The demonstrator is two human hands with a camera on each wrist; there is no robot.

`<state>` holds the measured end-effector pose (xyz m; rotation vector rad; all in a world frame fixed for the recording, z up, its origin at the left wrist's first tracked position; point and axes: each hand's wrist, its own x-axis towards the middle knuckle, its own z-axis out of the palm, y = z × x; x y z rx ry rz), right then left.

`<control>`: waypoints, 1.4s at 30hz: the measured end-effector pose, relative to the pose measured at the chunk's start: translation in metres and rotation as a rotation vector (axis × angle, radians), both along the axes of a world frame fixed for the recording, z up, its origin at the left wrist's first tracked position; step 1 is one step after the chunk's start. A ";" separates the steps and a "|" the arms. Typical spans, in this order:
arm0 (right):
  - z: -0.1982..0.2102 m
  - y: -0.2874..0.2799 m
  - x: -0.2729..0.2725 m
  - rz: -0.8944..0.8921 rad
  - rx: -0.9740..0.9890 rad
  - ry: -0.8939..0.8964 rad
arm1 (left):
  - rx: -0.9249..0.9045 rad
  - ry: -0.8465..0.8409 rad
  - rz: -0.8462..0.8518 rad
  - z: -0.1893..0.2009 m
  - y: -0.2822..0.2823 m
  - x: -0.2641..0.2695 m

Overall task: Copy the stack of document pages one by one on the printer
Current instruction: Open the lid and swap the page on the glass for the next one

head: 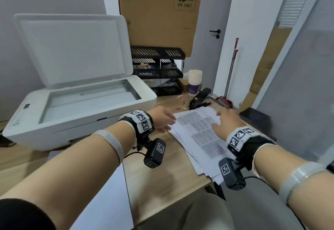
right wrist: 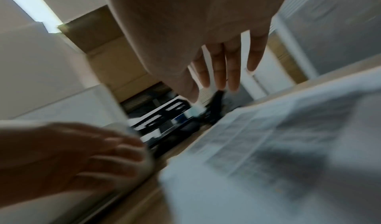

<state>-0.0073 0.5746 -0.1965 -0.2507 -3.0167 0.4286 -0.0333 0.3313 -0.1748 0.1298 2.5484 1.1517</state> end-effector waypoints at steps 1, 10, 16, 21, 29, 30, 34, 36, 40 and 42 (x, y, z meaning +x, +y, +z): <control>0.001 -0.026 0.003 0.122 -0.045 -0.012 | 0.008 -0.017 0.013 -0.001 -0.012 0.004; -0.029 -0.227 0.030 0.619 -0.336 -0.449 | -0.136 -0.062 0.287 -0.007 -0.157 0.078; -0.048 -0.270 0.027 0.651 -0.056 -0.437 | -0.463 -0.017 0.442 -0.013 -0.235 0.136; -0.057 -0.279 0.029 0.587 -0.091 -0.417 | -0.381 -0.045 0.609 -0.030 -0.257 0.157; -0.056 -0.264 0.025 0.705 -0.213 -0.344 | -0.288 0.000 0.867 -0.047 -0.274 0.172; -0.055 -0.262 0.025 0.716 -0.225 -0.336 | -0.263 -0.006 0.888 -0.049 -0.277 0.173; -0.052 -0.260 0.023 0.731 -0.259 -0.353 | -0.191 -0.030 0.897 -0.056 -0.283 0.177; -0.051 -0.261 0.022 0.733 -0.216 -0.364 | -0.158 -0.046 0.891 -0.056 -0.281 0.178; -0.053 -0.260 0.020 0.716 -0.201 -0.350 | -0.068 -0.062 0.903 -0.057 -0.279 0.179; -0.051 -0.257 0.019 0.707 -0.203 -0.355 | -0.027 -0.053 0.902 -0.059 -0.282 0.180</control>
